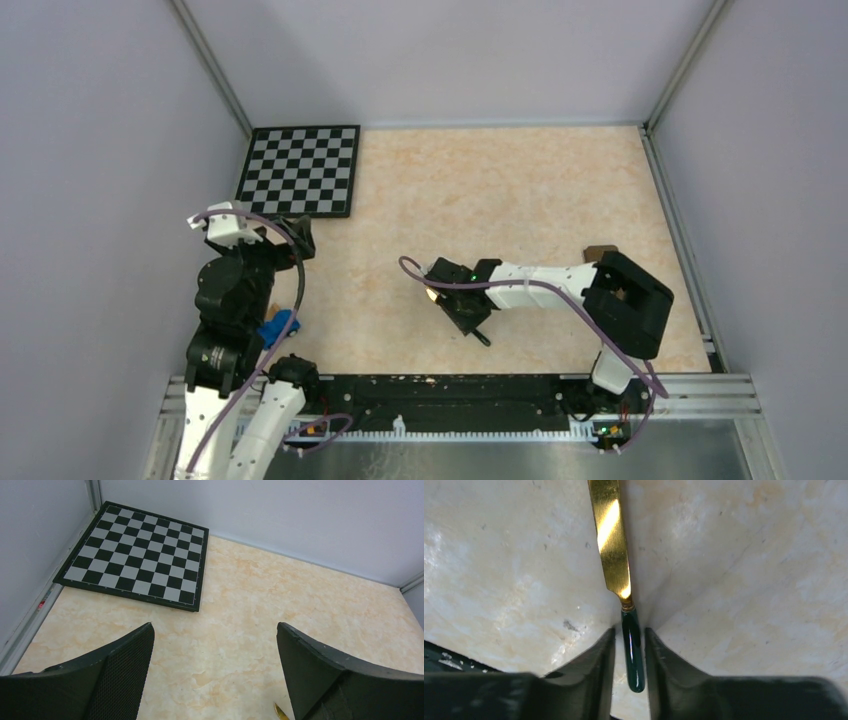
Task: Fold the napkin into a case and place the utensils inside
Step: Move the knife to the corner of the board, then pick up the knife from the center of the board.
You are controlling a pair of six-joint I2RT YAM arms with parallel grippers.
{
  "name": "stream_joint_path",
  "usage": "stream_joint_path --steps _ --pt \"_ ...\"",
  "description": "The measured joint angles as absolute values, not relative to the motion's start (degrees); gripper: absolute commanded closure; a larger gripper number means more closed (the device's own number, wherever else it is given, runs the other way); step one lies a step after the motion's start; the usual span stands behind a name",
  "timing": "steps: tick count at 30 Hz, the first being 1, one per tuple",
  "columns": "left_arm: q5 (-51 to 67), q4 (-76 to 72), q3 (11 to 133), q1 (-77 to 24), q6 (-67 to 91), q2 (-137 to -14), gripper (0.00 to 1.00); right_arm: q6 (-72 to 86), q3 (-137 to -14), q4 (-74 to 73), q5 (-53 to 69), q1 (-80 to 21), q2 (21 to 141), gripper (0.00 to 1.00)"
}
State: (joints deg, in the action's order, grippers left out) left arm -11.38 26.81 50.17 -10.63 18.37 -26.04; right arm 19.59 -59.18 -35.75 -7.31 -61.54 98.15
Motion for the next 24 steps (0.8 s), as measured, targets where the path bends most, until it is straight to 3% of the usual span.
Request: stream_joint_path --steps 4,8,19,23,24 --pt "-11.2 26.6 50.2 -10.7 18.3 -26.2 0.05 19.6 -59.4 -37.8 -6.3 -61.2 97.9 0.41" --pt "-11.2 26.6 50.2 -10.8 18.3 -26.2 0.05 18.6 -64.2 -40.5 -5.6 -60.5 99.9 0.39" --pt "-11.5 26.9 50.2 -10.8 17.9 -25.0 0.05 15.9 -70.3 -44.7 -5.3 -60.3 105.6 0.66" --pt "-11.4 27.0 50.2 -10.9 17.9 -24.9 0.04 15.0 -70.3 -46.2 -5.3 -60.3 105.7 0.69" --pt "-11.4 27.0 50.2 -10.9 17.9 -24.9 0.04 14.5 -70.3 -46.7 -5.4 -60.3 105.7 0.75"
